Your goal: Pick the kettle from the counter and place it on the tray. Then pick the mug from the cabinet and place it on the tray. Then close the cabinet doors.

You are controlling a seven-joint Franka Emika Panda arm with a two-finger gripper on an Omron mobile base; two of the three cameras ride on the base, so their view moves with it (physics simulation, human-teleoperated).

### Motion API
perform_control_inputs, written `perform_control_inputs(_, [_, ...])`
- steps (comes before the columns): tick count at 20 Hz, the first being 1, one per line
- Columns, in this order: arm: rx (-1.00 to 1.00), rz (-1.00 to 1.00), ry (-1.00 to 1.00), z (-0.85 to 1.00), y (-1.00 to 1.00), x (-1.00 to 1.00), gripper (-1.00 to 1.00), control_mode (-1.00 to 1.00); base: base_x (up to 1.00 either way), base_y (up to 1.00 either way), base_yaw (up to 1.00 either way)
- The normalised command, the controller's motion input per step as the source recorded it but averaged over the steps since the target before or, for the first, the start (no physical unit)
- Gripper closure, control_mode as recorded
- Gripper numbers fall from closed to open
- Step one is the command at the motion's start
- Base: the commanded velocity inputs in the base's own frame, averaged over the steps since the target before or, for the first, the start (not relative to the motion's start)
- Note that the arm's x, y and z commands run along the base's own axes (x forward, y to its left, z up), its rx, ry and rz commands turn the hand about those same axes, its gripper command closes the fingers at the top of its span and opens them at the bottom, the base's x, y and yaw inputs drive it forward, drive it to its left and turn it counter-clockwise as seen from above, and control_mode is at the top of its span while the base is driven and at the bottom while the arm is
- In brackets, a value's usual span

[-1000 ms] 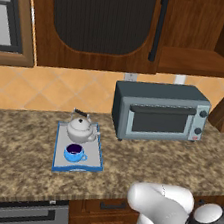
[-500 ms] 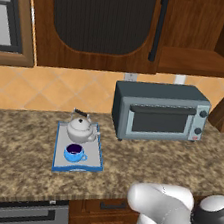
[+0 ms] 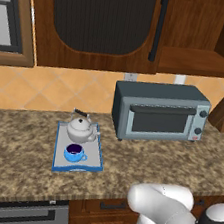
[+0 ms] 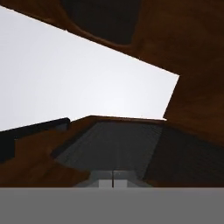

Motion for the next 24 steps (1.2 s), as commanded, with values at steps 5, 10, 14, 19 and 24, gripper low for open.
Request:
perform_control_inputs(5, [-0.25, -0.28, 0.26, 0.2, 0.76, -0.13, 1.0, -1.0, 0.0, 0.0, 0.0])
perform_control_inputs(10, [-0.2, -0.25, 0.33, 0.17, 0.83, -0.01, 1.0, -1.0, 0.0, 0.0, 0.0])
perform_control_inputs(14, [-0.1, -0.22, 0.38, 0.34, 0.6, 0.0, 1.0, -1.0, 0.0, 0.0, 0.0])
perform_control_inputs(19, [-0.04, -0.22, 0.47, 0.35, 0.42, 0.15, 1.0, -1.0, 0.0, 0.0, 0.0])
perform_control_inputs(24, [-0.04, -0.14, 0.5, 0.06, 0.32, 0.64, 1.0, -1.0, 0.0, 0.0, 0.0])
